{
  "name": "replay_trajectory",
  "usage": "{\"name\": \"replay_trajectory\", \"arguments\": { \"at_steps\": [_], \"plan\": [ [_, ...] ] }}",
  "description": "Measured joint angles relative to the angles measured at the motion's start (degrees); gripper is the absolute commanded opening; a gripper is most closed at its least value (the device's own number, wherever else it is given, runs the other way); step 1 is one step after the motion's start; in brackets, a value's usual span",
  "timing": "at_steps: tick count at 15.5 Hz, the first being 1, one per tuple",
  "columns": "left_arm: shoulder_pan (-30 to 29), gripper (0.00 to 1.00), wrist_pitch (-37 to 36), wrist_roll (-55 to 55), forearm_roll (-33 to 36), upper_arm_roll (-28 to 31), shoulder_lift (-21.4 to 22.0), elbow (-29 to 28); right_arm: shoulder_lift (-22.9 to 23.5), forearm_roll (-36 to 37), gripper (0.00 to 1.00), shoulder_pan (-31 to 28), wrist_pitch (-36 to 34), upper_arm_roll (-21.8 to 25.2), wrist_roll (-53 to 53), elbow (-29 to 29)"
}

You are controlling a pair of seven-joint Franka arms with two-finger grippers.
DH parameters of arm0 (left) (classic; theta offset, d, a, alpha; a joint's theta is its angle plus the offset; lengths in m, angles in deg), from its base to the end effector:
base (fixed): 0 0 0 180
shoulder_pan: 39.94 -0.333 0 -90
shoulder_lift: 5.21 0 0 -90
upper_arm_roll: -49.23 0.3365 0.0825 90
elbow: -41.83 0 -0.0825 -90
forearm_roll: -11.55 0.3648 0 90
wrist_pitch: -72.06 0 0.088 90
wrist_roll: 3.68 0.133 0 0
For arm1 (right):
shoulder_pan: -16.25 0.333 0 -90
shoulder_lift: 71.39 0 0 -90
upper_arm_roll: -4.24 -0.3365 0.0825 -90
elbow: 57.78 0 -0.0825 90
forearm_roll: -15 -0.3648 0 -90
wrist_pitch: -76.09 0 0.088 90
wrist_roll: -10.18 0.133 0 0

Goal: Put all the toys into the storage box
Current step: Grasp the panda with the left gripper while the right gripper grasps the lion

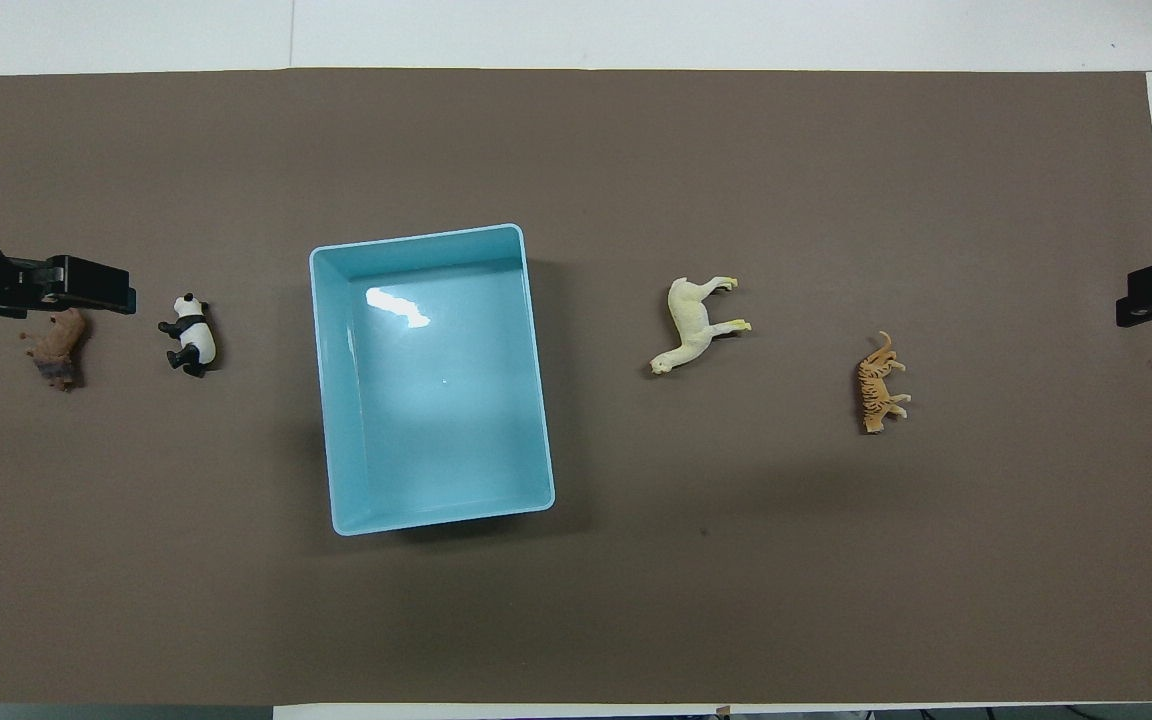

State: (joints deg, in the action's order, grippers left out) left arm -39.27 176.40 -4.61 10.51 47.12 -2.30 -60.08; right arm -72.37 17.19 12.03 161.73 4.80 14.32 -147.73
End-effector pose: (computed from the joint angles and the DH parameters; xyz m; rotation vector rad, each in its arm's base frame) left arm 0.5378 -0.0285 0.5734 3.1190 -0.0447 0.1445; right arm 0.5179 -0.0487 0.6221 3.0930 -0.2440 -0.0905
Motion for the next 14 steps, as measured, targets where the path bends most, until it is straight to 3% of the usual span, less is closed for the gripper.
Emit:
{"name": "replay_trajectory", "arguments": {
  "at_steps": [3,6,11,14],
  "plan": [
    [-2.27,1.0,13.59,1.96,0.0,0.16,0.58,-10.23,0.0,0.03,1.0,0.0,0.0,-0.01,0.0,-0.09],
    [-3.19,1.0,23.39,2.88,0.0,0.13,-3.85,-14.15,-0.56,0.03,1.0,0.08,1.33,-0.3,-1.4,-2.44],
    [-6.3,1.0,38.47,2.91,0.0,0.18,-14.55,-17.02,-4.73,0.02,1.0,3.31,16.51,-1.72,-3.01,-20.54],
    [-8.12,1.0,42.88,1.8,-0.13,0.14,-18.94,-18.39,-5.24,0.02,1.0,5.16,26.78,-1.85,-3.01,-30.84]
  ]
}}
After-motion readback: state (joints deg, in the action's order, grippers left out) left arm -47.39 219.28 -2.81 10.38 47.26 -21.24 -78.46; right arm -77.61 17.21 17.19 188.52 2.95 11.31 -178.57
